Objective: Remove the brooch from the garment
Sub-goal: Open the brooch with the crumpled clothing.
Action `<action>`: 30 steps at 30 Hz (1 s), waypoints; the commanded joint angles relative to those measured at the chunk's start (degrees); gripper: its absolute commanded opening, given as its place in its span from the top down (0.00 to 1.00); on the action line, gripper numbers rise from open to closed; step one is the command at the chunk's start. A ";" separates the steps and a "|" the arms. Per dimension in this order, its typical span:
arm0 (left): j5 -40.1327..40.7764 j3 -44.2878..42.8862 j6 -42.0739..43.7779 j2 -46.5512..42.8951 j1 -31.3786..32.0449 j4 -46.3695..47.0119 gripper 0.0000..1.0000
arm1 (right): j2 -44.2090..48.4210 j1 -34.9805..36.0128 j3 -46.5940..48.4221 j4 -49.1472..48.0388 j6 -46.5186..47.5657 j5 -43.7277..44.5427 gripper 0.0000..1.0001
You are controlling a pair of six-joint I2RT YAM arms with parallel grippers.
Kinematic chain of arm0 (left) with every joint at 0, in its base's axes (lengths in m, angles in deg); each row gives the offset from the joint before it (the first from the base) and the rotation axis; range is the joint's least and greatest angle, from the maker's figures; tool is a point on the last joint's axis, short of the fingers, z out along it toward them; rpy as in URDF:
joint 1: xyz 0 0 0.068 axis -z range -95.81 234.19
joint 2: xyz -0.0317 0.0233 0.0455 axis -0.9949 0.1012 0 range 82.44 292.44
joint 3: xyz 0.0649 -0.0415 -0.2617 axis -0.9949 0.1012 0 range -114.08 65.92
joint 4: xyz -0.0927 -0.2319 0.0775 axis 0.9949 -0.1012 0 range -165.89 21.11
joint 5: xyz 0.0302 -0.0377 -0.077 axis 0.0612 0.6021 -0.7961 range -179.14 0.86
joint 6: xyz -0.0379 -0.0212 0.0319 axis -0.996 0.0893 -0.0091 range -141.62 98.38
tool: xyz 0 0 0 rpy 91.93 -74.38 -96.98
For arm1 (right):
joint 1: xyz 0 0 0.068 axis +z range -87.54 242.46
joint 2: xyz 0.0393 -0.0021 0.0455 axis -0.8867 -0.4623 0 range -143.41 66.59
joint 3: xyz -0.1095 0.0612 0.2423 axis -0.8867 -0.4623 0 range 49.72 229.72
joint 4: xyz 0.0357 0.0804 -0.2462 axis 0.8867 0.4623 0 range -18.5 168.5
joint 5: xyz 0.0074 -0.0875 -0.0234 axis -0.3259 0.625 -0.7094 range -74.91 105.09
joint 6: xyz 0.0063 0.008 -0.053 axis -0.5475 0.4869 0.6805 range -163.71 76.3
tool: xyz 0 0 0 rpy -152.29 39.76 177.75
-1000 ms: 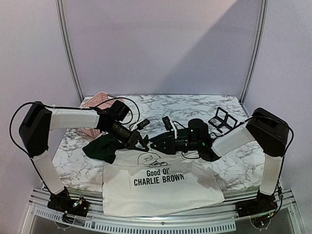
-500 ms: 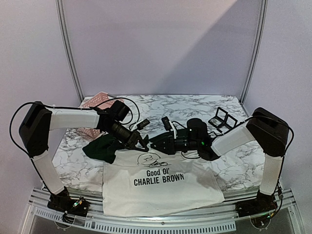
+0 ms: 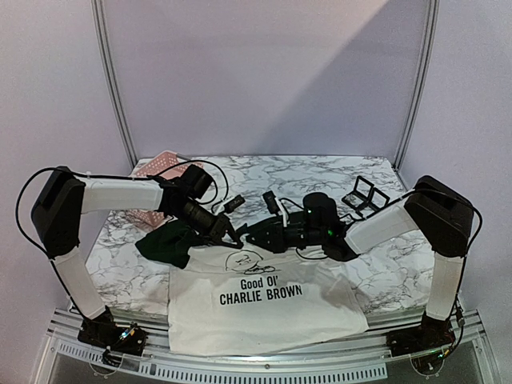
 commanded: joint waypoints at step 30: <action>-0.35 0.39 -0.55 -1.76 0.27 5.61 1.00 | -4.59 3.51 7.27 19.18 3.79 16.72 0.98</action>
